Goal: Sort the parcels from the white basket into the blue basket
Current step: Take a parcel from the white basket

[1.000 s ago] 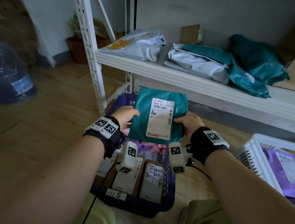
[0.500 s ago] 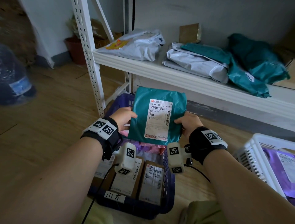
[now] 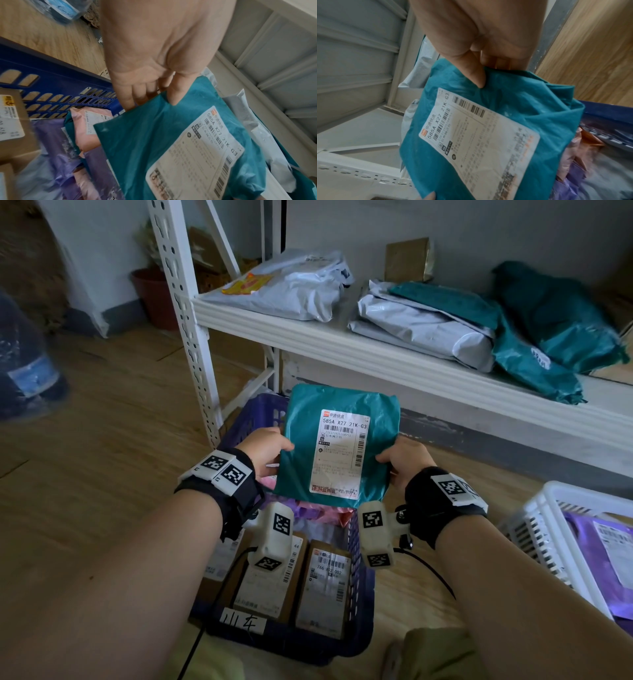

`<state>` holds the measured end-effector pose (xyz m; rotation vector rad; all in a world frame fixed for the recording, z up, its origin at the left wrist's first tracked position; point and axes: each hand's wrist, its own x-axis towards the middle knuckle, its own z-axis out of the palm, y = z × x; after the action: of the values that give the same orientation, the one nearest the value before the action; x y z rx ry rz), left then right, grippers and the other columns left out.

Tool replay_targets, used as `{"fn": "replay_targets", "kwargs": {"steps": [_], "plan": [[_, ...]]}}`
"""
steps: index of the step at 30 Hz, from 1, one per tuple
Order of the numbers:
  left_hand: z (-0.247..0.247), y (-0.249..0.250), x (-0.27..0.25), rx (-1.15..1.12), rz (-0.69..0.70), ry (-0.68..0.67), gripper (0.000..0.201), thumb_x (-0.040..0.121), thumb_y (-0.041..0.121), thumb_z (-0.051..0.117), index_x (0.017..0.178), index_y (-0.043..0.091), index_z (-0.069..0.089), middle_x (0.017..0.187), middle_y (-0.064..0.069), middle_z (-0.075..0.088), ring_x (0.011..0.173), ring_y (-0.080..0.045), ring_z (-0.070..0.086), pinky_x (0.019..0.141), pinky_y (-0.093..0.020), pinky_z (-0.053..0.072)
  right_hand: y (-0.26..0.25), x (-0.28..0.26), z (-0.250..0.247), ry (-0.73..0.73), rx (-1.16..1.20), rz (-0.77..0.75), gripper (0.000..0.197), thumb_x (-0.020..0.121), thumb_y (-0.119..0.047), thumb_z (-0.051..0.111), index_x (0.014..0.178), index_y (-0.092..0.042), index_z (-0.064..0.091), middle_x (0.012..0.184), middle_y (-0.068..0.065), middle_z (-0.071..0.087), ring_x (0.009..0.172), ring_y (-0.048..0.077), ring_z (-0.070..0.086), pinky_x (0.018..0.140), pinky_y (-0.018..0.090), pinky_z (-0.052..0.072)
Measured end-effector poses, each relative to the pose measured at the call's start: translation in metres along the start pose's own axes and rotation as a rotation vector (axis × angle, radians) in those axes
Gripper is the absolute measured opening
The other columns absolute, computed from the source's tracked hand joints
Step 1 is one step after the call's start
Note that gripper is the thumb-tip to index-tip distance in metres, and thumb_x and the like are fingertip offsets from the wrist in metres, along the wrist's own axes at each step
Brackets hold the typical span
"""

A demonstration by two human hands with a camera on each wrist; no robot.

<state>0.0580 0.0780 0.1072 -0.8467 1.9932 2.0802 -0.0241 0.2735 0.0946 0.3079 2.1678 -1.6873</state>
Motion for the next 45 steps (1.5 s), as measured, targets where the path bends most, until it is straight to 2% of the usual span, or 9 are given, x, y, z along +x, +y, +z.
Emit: {"fn": "replay_targets", "kwargs": {"steps": [9, 15, 21, 24, 31, 35, 39, 42, 45], "plan": [[-0.004, 0.001, 0.010, -0.096, 0.022, 0.057, 0.026, 0.091, -0.005, 0.039, 0.087, 0.014, 0.056, 0.095, -0.010, 0.060, 0.077, -0.020, 0.058, 0.062, -0.029, 0.048, -0.001, 0.000, 0.006, -0.004, 0.132, -0.046, 0.018, 0.081, 0.001, 0.061, 0.089, -0.015, 0.065, 0.104, 0.012, 0.068, 0.096, 0.030, 0.065, 0.088, 0.045, 0.054], [0.001, 0.001, 0.008, -0.142, 0.020, 0.012, 0.026, 0.092, -0.006, 0.037, 0.103, 0.009, 0.055, 0.088, -0.007, 0.059, 0.077, -0.019, 0.057, 0.063, -0.028, 0.047, -0.001, -0.003, 0.010, -0.125, 0.102, -0.030, 0.038, 0.070, -0.005, 0.077, 0.106, -0.005, 0.065, 0.102, 0.010, 0.072, 0.095, 0.029, 0.069, 0.087, 0.048, 0.054], [0.026, 0.001, 0.009, -0.141, 0.019, -0.062, 0.019, 0.092, -0.001, 0.044, 0.104, 0.005, 0.057, 0.087, -0.013, 0.063, 0.070, -0.021, 0.060, 0.053, -0.024, 0.052, 0.004, -0.011, -0.008, 0.001, 0.097, 0.012, 0.040, 0.069, -0.001, 0.076, 0.107, -0.002, 0.063, 0.097, 0.011, 0.073, 0.088, 0.029, 0.070, 0.083, 0.047, 0.056], [0.041, 0.003, 0.007, -0.146, 0.039, -0.086, 0.012, 0.091, 0.006, 0.050, 0.085, 0.011, 0.059, 0.081, -0.008, 0.063, 0.067, -0.019, 0.058, 0.058, -0.023, 0.045, 0.011, -0.018, -0.027, 0.025, 0.110, 0.059, 0.036, 0.072, 0.001, 0.074, 0.106, -0.001, 0.064, 0.095, 0.011, 0.074, 0.087, 0.030, 0.071, 0.084, 0.049, 0.056], [0.114, 0.011, -0.017, -0.053, 0.145, -0.244, 0.014, 0.094, 0.017, 0.050, 0.084, 0.015, 0.060, 0.096, -0.006, 0.065, 0.085, -0.021, 0.058, 0.069, -0.027, 0.045, 0.006, -0.068, -0.115, 0.159, 0.118, 0.026, 0.024, 0.077, 0.004, 0.065, 0.100, -0.001, 0.067, 0.094, 0.013, 0.074, 0.089, 0.033, 0.070, 0.084, 0.049, 0.055], [0.191, 0.027, -0.056, 0.028, 0.188, -0.393, 0.013, 0.093, 0.015, 0.052, 0.082, 0.016, 0.058, 0.087, -0.005, 0.065, 0.073, -0.019, 0.060, 0.061, -0.025, 0.047, 0.002, -0.119, -0.195, 0.339, 0.115, -0.050, 0.028, 0.073, 0.007, 0.065, 0.101, 0.002, 0.067, 0.094, 0.014, 0.073, 0.088, 0.033, 0.070, 0.083, 0.046, 0.056], [0.269, 0.029, -0.103, 0.153, 0.199, -0.521, 0.012, 0.092, 0.013, 0.054, 0.102, 0.011, 0.061, 0.107, -0.010, 0.066, 0.088, -0.024, 0.063, 0.080, -0.034, 0.051, 0.021, -0.160, -0.274, 0.484, 0.122, -0.032, 0.040, 0.058, 0.000, 0.067, 0.098, -0.001, 0.070, 0.093, 0.013, 0.074, 0.087, 0.034, 0.070, 0.086, 0.049, 0.054], [0.320, 0.019, -0.139, 0.242, 0.186, -0.636, 0.007, 0.093, 0.011, 0.053, 0.092, 0.014, 0.059, 0.102, -0.009, 0.065, 0.078, -0.020, 0.062, 0.071, -0.030, 0.052, 0.045, -0.196, -0.320, 0.583, 0.110, -0.003, 0.024, 0.071, 0.001, 0.062, 0.094, -0.003, 0.068, 0.092, 0.012, 0.074, 0.087, 0.033, 0.070, 0.085, 0.048, 0.055], [0.361, -0.001, -0.167, 0.344, 0.168, -0.745, 0.013, 0.095, 0.010, 0.048, 0.103, 0.014, 0.058, 0.094, -0.004, 0.065, 0.077, -0.016, 0.061, 0.069, -0.029, 0.053, 0.074, -0.223, -0.356, 0.684, 0.088, 0.039, 0.013, 0.073, 0.000, 0.059, 0.082, -0.009, 0.064, 0.089, 0.011, 0.072, 0.087, 0.032, 0.068, 0.085, 0.048, 0.055]]}}
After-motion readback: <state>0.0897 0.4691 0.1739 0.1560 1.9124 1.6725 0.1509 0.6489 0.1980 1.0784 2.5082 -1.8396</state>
